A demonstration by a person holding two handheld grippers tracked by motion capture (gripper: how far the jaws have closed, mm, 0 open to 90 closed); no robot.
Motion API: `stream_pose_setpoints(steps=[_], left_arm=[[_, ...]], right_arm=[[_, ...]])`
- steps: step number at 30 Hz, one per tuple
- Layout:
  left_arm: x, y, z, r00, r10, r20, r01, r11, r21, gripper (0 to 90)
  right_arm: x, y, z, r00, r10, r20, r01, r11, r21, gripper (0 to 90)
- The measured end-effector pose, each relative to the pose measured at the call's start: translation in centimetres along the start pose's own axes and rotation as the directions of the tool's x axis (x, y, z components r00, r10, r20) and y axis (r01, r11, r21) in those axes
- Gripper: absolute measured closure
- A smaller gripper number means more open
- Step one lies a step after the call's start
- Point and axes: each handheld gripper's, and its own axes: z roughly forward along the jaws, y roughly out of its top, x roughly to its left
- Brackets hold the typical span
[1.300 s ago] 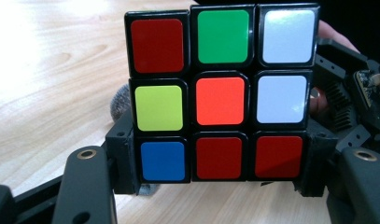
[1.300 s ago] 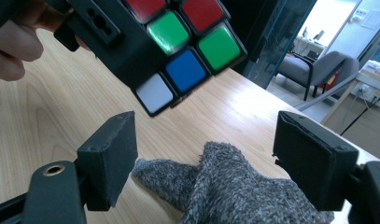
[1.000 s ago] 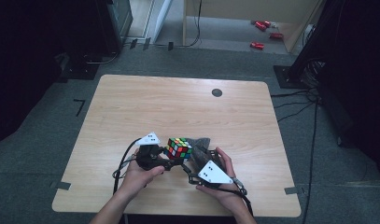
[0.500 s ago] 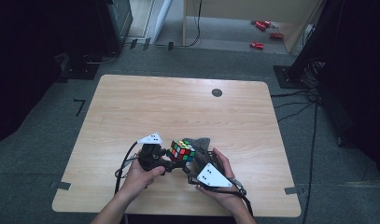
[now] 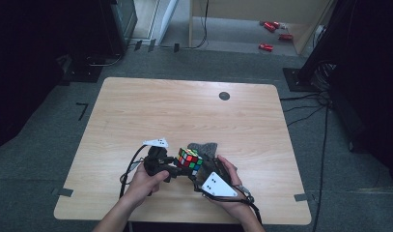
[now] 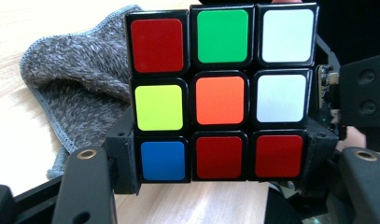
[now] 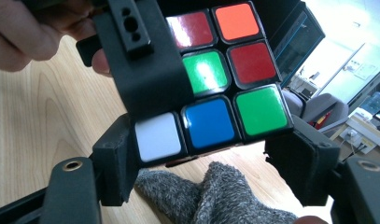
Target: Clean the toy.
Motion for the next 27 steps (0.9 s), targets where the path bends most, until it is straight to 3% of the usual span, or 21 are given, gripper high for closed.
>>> stream_pose_setpoints(steps=[4, 7, 16, 20, 25, 27], left_arm=[[0.31, -0.09, -0.10, 0.9998, -0.008, 0.018, 0.008, 0.9999, 0.007, 34.9], [0.59, -0.09, -0.18, 0.9982, -0.037, 0.048, 0.036, 0.9993, 0.014, 34.8], [0.76, -0.13, -0.04, 0.9946, -0.037, 0.097, 0.031, 0.9978, 0.058, 35.0], [0.96, -0.15, 0.15, 0.9948, -0.053, 0.087, 0.047, 0.9961, 0.075, 34.9], [0.89, -0.14, 0.18, 0.9957, -0.057, 0.073, 0.053, 0.9970, 0.056, 33.9], [0.85, -0.16, 0.00, 0.9980, -0.035, 0.052, 0.033, 0.9985, 0.043, 30.3]], right_arm=[[-0.02, -0.07, -0.08, 0.9997, -0.020, -0.014, 0.020, 1.000, 0.007, 31.7], [0.04, -0.04, -0.14, 0.9994, -0.032, -0.015, 0.032, 0.999, 0.003, 31.9], [0.10, 0.22, -0.29, 0.9988, -0.011, -0.048, 0.010, 0.999, -0.032, 28.1], [0.47, 0.26, -0.30, 0.9961, -0.075, -0.047, 0.074, 0.997, -0.026, 33.8], [0.37, 0.27, -0.31, 0.9971, -0.058, -0.049, 0.057, 0.998, -0.018, 34.2], [0.26, 0.23, -0.35, 0.9975, -0.048, -0.052, 0.048, 0.999, -0.006, 34.3]])
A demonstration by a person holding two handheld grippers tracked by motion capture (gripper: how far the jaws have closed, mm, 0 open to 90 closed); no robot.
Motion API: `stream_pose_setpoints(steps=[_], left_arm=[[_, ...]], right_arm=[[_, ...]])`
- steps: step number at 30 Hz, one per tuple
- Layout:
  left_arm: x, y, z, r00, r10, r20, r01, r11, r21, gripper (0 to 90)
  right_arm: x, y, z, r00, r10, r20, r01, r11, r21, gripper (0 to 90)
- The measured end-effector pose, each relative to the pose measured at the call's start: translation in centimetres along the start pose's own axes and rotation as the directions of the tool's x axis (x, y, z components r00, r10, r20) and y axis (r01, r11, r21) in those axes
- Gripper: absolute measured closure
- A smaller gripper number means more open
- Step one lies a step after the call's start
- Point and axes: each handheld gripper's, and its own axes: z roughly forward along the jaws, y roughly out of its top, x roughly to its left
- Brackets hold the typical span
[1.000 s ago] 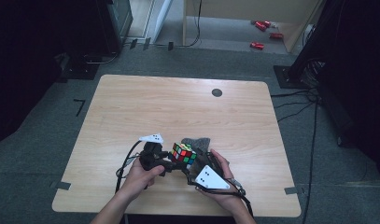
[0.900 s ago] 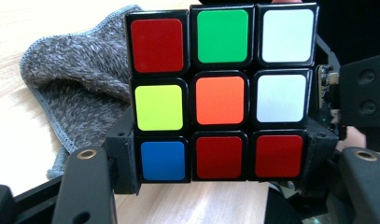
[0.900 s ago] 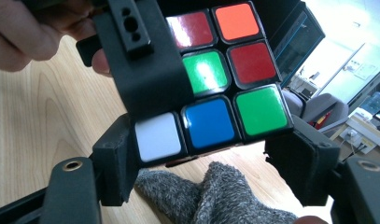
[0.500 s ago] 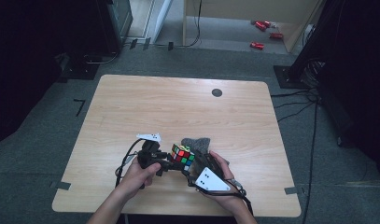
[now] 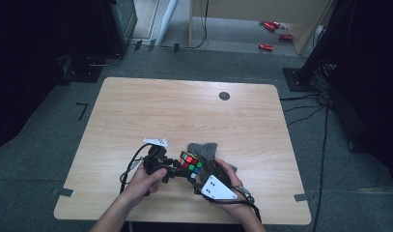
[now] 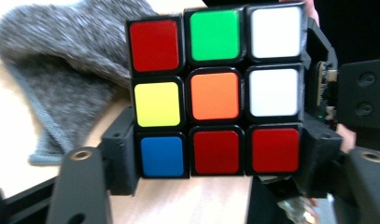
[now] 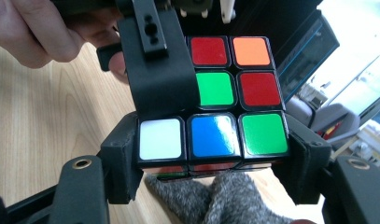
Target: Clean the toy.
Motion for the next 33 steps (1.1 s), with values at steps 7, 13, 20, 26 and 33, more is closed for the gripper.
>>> stream_pose_setpoints(steps=[7, 13, 20, 26, 33], left_arm=[[-1.0, -0.2, -2.5, 0.9862, 0.149, -0.071, -0.161, 0.9650, -0.207, 20.2], [-0.8, -1.7, -2.1, 0.8911, 0.264, -0.369, -0.381, 0.8767, -0.293, 16.6], [-1.3, -2.5, -1.0, 0.8139, 0.362, -0.454, -0.493, 0.8443, -0.210, 18.1], [-2.0, -2.7, -0.5, 0.8051, 0.421, -0.418, -0.524, 0.8346, -0.169, 9.5], [-2.4, -3.0, 0.6, 0.7737, 0.491, -0.401, -0.571, 0.8145, -0.104, 8.0]], right_arm=[[-1.1, -0.3, -0.6, 0.9954, 0.095, 0.014, -0.095, 0.995, 0.004, 34.3], [-2.5, -0.4, -1.3, 0.9746, 0.219, 0.048, -0.219, 0.976, 0.007, 34.3], [-3.6, 0.1, -1.9, 0.9374, 0.347, 0.031, -0.347, 0.938, 0.010, 34.2], [-4.3, 0.7, -2.3, 0.8792, 0.476, 0.025, -0.476, 0.879, 0.010, 34.2], [-4.4, 1.5, -2.4, 0.8408, 0.541, 0.012, -0.541, 0.840, 0.049, 34.2]])
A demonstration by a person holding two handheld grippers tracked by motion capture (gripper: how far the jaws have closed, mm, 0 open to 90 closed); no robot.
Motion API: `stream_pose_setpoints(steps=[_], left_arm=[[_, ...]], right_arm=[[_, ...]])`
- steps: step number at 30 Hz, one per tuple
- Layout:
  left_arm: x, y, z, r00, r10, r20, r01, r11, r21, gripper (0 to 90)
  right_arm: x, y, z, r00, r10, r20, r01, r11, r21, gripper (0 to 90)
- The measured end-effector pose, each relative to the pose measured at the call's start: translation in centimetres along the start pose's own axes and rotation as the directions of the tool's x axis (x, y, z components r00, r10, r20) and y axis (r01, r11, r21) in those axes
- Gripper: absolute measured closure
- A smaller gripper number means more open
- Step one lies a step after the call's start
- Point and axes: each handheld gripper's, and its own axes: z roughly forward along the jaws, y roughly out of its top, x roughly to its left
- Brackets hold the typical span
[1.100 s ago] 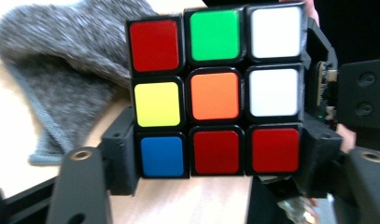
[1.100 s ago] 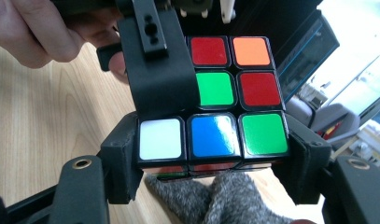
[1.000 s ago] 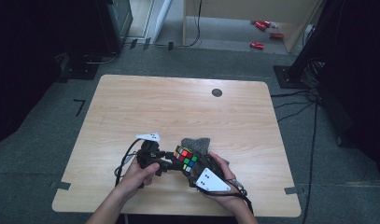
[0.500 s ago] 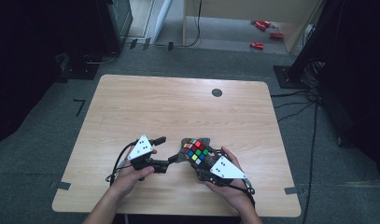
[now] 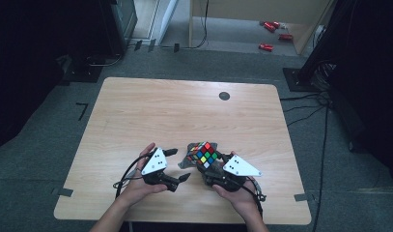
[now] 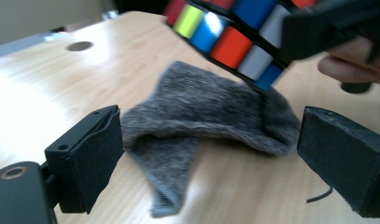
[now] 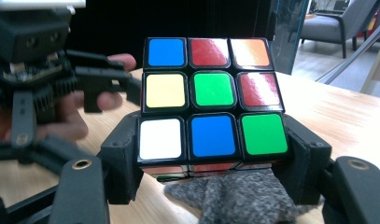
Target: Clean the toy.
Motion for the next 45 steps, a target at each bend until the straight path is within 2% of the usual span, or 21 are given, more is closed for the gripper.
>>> stream_pose_setpoints(steps=[5, 10, 12, 19, 21, 23, 27, 28, 31, 34, 36, 37, 38, 43, 45], left_arm=[[0.0, -0.1, 0.2, 0.9999, 0.009, -0.011, -0.009, 1.0000, 0.001, 8.1], [-0.1, -0.2, 0.6, 0.9970, 0.044, -0.064, -0.044, 0.9990, 0.007, 8.1], [-0.1, -0.1, 0.7, 0.9965, 0.045, -0.070, -0.044, 0.9990, 0.005, 8.1], [0.9, 1.1, 0.4, 0.9958, 0.043, -0.081, -0.045, 0.9988, -0.021, 8.2], [1.4, 1.2, 0.4, 0.9965, 0.029, -0.078, -0.031, 0.9991, -0.027, 8.8], [1.9, 1.1, 0.6, 0.9972, 0.020, -0.073, -0.022, 0.9994, -0.028, 8.8], [3.0, 0.8, 1.3, 0.9942, -0.013, -0.107, 0.010, 0.9996, -0.025, 11.0], [3.1, 0.8, 1.5, 0.9922, -0.011, -0.125, 0.008, 0.9997, -0.024, 13.6], [3.1, 0.8, 1.7, 0.9921, -0.004, -0.125, 0.000, 0.9995, -0.032, 14.0], [2.8, 0.7, 1.9, 0.9914, 0.002, -0.131, -0.007, 0.9993, -0.036, 13.8], [2.6, 0.6, 2.1, 0.9864, 0.007, -0.164, -0.012, 0.9995, -0.029, 13.3], [2.5, 0.5, 2.2, 0.9835, 0.005, -0.181, -0.010, 0.9997, -0.024, 12.9], [2.5, 0.4, 2.3, 0.9824, 0.002, -0.187, -0.007, 0.9996, -0.026, 13.3], [2.0, 0.0, 2.5, 0.9823, 0.020, -0.186, -0.029, 0.9987, -0.042, 13.6], [1.8, 0.0, 2.6, 0.9771, 0.024, -0.212, -0.035, 0.9982, -0.050, 13.6]], right_arm=[[0.3, 0.1, 0.3, 0.9978, 0.062, -0.024, -0.061, 0.998, 0.018, 34.2], [0.6, 0.1, 0.8, 0.9922, 0.121, -0.030, -0.120, 0.992, 0.034, 34.2], [0.7, 0.1, 1.0, 0.9886, 0.148, -0.028, -0.147, 0.988, 0.039, 34.2], [0.4, 0.8, 1.6, 0.9847, 0.174, -0.001, -0.174, 0.984, 0.043, 34.2], [0.1, 1.0, 1.8, 0.9839, 0.179, 0.000, -0.179, 0.983, 0.042, 34.2], [-0.3, 1.2, 2.2, 0.9873, 0.159, 0.006, -0.159, 0.986, 0.058, 34.2], [-1.5, 1.8, 3.3, 0.9888, 0.149, -0.001, -0.149, 0.986, 0.068, 34.2], [-1.8, 2.0, 3.5, 0.9868, 0.162, -0.004, -0.162, 0.985, 0.061, 34.2], [-2.5, 2.0, 4.1, 0.9770, 0.213, -0.005, -0.213, 0.976, 0.037, 34.2], [-2.7, 2.1, 4.5, 0.9757, 0.219, 0.008, -0.219, 0.974, 0.051, 34.3], [-2.7, 2.1, 4.5, 0.9643, 0.265, -0.004, -0.264, 0.964, 0.041, 34.2], [-2.6, 2.1, 4.5, 0.9585, 0.285, -0.006, -0.285, 0.958, 0.042, 34.2], [-2.6, 2.0, 4.6, 0.9564, 0.292, -0.004, -0.291, 0.956, 0.044, 34.3], [-1.7, 1.8, 4.9, 0.9499, 0.312, -0.014, -0.311, 0.948, 0.070, 34.2], [-1.3, 1.7, 5.1, 0.9457, 0.324, -0.021, -0.322, 0.943, 0.087, 34.2]])
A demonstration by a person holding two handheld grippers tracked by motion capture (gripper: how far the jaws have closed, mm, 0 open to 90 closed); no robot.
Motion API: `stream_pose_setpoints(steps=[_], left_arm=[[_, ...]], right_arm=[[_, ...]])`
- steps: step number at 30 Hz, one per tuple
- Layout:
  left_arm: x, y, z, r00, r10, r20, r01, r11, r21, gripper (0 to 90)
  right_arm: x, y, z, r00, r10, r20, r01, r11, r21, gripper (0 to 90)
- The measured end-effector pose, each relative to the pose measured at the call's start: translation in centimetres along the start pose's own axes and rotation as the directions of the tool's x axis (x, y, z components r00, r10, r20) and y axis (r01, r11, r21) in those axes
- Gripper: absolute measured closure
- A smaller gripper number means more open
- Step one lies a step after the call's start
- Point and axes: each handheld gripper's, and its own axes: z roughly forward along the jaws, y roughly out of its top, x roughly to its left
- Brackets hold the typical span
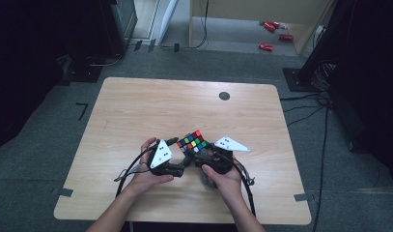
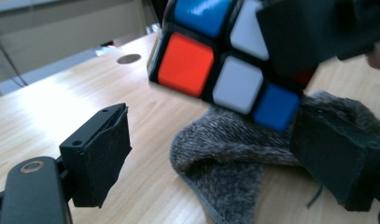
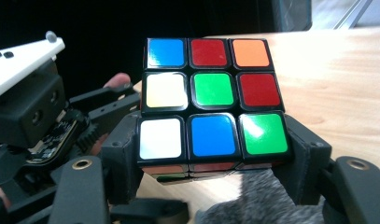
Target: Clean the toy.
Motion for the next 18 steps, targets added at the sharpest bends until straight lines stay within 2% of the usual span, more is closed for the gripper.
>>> stream_pose_setpoints(steps=[5, 7, 10, 13, 16, 18], left_arm=[[-0.3, -0.1, -0.1, 0.9977, 0.039, -0.055, -0.043, 0.9974, -0.058, 14.5], [-0.5, -0.3, -0.1, 0.9950, 0.070, -0.071, -0.076, 0.9934, -0.086, 14.8], [-0.8, -0.3, 0.0, 0.9933, 0.093, -0.068, -0.100, 0.9889, -0.110, 16.0], [-1.2, -0.3, -0.1, 0.9899, 0.121, -0.073, -0.130, 0.9828, -0.131, 23.1], [-1.4, -0.3, -0.1, 0.9885, 0.137, -0.064, -0.145, 0.9796, -0.139, 30.3], [-1.5, -0.3, -0.2, 0.9875, 0.145, -0.062, -0.152, 0.9786, -0.138, 31.6]], right_arm=[[0.6, -0.3, 0.4, 0.9997, 0.023, -0.010, -0.023, 0.999, 0.033, 34.2], [0.6, -0.3, 0.4, 0.9992, 0.037, -0.010, -0.037, 0.999, 0.038, 34.2], [0.7, -0.3, 0.4, 0.9972, 0.074, -0.014, -0.073, 0.996, 0.047, 34.2], [0.5, -0.3, 0.4, 0.9935, 0.112, -0.022, -0.110, 0.992, 0.059, 34.2], [0.4, -0.3, 0.4, 0.9868, 0.157, -0.039, -0.154, 0.985, 0.074, 34.2], [0.2, -0.3, 0.4, 0.9808, 0.190, -0.044, -0.186, 0.978, 0.090, 34.1]])
